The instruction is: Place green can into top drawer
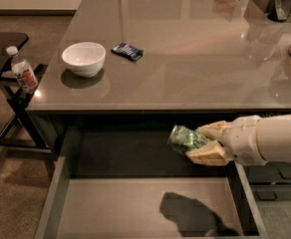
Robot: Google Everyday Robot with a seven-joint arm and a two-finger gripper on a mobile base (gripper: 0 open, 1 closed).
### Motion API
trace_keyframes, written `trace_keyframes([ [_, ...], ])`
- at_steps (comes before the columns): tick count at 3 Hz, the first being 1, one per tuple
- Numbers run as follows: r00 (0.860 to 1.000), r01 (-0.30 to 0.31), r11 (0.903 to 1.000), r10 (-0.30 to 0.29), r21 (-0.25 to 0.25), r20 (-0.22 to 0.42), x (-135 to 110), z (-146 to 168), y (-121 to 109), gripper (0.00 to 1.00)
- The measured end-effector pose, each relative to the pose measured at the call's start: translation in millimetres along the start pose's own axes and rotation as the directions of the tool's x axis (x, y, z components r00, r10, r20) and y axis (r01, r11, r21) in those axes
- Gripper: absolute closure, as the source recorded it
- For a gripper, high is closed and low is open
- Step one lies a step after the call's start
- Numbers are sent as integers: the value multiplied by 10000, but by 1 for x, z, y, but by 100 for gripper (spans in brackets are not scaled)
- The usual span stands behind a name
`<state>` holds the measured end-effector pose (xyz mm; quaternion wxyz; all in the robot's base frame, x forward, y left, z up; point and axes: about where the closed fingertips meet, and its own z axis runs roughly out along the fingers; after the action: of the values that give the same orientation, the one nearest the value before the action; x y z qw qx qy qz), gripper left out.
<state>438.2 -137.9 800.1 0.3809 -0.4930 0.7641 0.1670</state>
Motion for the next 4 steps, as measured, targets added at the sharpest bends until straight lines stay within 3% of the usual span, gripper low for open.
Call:
trace_keyframes([
  [2,9995,-326,9990,328,-311,44,41,64,14,100],
  [4,9989,406,9991,-404,-91,217,79,126,27,100],
])
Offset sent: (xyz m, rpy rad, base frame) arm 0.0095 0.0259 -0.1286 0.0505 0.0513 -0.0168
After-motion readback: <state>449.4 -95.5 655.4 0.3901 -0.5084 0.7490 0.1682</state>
